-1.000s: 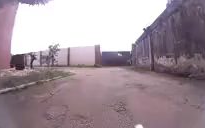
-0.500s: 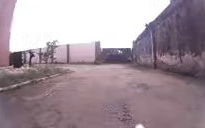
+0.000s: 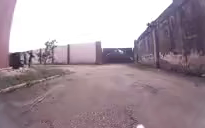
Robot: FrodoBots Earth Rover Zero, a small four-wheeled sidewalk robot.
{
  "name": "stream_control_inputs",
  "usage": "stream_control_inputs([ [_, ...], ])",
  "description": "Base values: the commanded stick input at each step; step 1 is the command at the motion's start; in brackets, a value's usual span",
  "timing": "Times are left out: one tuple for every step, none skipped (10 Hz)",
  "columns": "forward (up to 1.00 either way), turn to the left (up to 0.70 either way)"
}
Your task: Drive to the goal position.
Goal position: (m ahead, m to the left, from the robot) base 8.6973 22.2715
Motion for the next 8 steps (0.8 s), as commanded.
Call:
stream_control_inputs([
  [0.5,0.0],
  [0.5,0.0],
  [0.5,0.0],
  [0.5,0.0],
  [0.5,0.0],
  [0.5,0.0],
  [0.5,0.0],
  [0.5,0.0],
])
